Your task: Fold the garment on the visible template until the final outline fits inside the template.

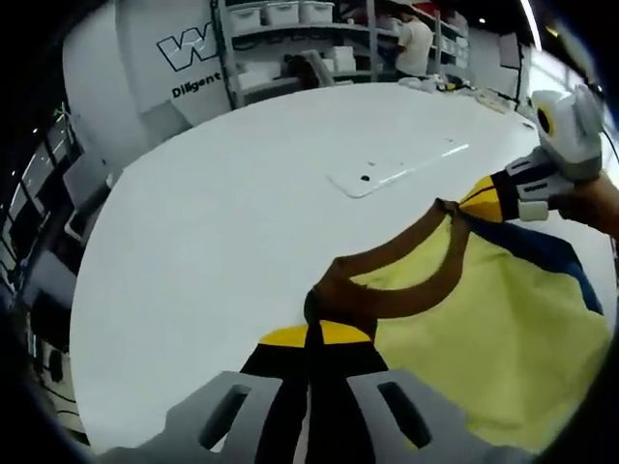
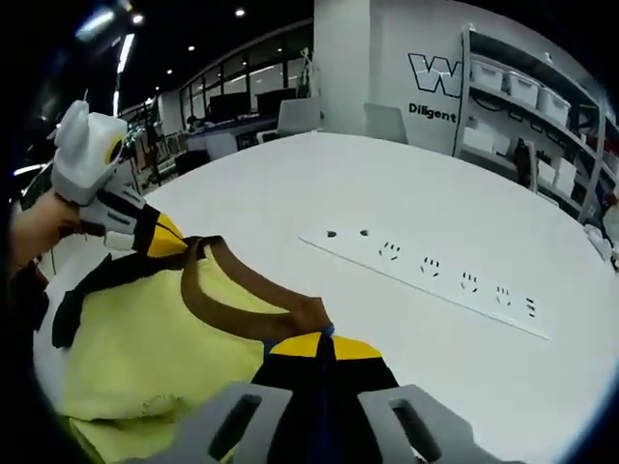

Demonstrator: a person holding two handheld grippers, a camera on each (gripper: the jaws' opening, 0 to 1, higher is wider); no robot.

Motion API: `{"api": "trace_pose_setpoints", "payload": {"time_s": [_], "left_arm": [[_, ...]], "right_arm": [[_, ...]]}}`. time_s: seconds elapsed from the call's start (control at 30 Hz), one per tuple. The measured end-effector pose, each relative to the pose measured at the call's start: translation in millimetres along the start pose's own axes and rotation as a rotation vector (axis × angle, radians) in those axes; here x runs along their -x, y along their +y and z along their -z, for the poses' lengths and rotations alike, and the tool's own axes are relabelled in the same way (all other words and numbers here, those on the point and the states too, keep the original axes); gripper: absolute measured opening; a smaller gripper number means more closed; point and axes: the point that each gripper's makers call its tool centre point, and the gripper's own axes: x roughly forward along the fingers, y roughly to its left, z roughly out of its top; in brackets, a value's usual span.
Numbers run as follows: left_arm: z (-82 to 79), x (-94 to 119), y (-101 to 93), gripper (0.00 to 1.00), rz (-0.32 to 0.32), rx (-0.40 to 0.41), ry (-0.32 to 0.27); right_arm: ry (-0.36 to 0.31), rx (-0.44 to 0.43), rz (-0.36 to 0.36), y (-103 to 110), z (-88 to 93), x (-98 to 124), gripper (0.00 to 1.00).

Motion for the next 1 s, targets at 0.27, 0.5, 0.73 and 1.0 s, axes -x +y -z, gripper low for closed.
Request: {"api": "trace_pose_setpoints", "payload": {"time_s": [0.27, 0.5, 0.73, 1.0], "left_arm": [[-15.2, 23.5, -2.5, 0.34, 0.034, 0.069, -0.06], [-6.8, 39.7, -11.8, 0.66, 0.045, 0.087, -0.056], [-6.9, 52.8, -10.3, 0.77, 0.048, 0.092, -0.063], [0.4, 80.1, -25.0, 0.81, 0.053, 0.145, -0.106]], "right_arm": [[-0.074, -0.054, -0.012, 4.2, -25.7, 21.3, 0.23], [-0.073, -0.074, -0.042, 17.7, -32.9, 38.3, 0.5], [-0.025, -0.1, -0.072, 32.1, -25.4, 61.3, 0.7], [-0.022, -0.099, -0.065, 37.3, -24.0, 88.7, 0.76]]}}
